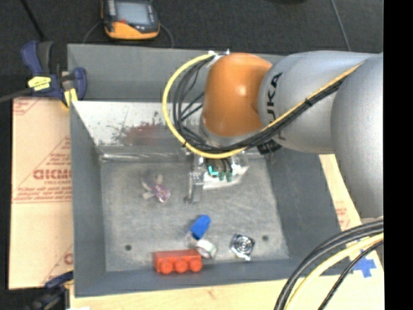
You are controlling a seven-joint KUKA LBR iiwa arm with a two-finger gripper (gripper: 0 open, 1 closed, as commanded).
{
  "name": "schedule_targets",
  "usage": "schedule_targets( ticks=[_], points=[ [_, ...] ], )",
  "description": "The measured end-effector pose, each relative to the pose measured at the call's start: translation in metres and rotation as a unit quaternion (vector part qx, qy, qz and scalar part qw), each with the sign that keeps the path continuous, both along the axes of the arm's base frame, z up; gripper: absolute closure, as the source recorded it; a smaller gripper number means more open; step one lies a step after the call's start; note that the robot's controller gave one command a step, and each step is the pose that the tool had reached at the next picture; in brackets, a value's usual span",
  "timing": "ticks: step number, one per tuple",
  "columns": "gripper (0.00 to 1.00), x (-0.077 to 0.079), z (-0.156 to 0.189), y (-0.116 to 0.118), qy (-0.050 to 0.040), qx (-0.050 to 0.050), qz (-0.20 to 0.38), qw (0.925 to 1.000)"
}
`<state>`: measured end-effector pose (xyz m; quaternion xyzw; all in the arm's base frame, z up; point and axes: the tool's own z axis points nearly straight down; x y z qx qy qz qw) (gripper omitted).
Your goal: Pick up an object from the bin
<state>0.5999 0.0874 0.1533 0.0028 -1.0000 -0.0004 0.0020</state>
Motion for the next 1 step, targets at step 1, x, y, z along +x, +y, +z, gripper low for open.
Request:
schedule_targets(
  ticks=[1],
  points=[
    [0.00, 0.0495, -0.0854, 0.0347, -0.0034, 0.000, 0.083, 0.9966]
  ],
)
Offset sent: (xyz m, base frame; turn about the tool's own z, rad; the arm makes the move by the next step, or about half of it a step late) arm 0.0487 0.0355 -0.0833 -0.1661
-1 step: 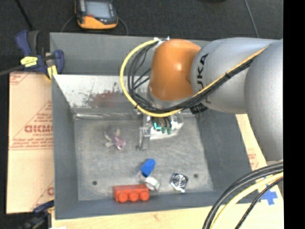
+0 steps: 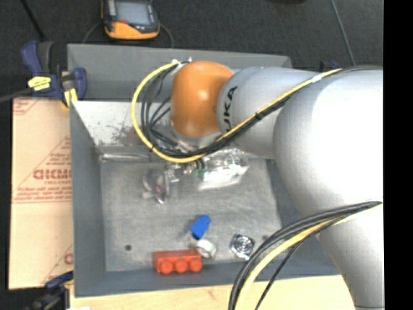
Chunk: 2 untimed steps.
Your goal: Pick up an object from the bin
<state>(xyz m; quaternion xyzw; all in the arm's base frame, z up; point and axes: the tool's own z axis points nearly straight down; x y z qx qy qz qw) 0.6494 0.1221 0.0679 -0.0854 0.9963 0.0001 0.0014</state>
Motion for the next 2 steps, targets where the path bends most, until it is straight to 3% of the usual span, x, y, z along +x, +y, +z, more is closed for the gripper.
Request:
schedule_targets(
  ticks=[1, 2],
  points=[
    [0.00, -0.0097, 0.0032, 0.0059, 0.0001, 0.001, -0.088, 0.9962],
    [0.00, -0.0028, 0.0037, 0.0143, -0.0019, 0.000, 0.022, 0.9998]
  ],
)
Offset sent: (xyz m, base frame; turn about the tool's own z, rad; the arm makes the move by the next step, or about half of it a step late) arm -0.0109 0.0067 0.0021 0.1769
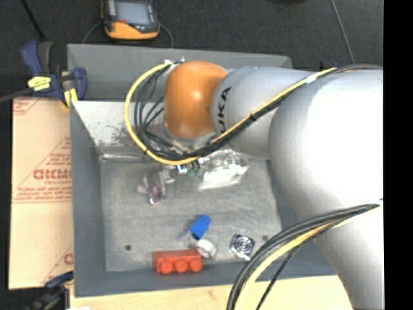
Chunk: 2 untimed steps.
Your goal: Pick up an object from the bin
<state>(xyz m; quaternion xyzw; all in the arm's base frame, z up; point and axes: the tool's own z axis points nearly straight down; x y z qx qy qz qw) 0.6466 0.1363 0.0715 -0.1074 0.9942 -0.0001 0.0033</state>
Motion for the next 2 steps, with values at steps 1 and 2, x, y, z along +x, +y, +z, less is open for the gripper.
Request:
schedule_targets(
  ticks=[1, 2],
  points=[
    [1.00, 0.000, 0.000, 0.000, 0.0001, 0.001, -0.002, 1.0000],
    [1.00, -0.011, 0.207, 0.019, -0.0040, 0.001, 0.014, 0.9999]
  ],
)
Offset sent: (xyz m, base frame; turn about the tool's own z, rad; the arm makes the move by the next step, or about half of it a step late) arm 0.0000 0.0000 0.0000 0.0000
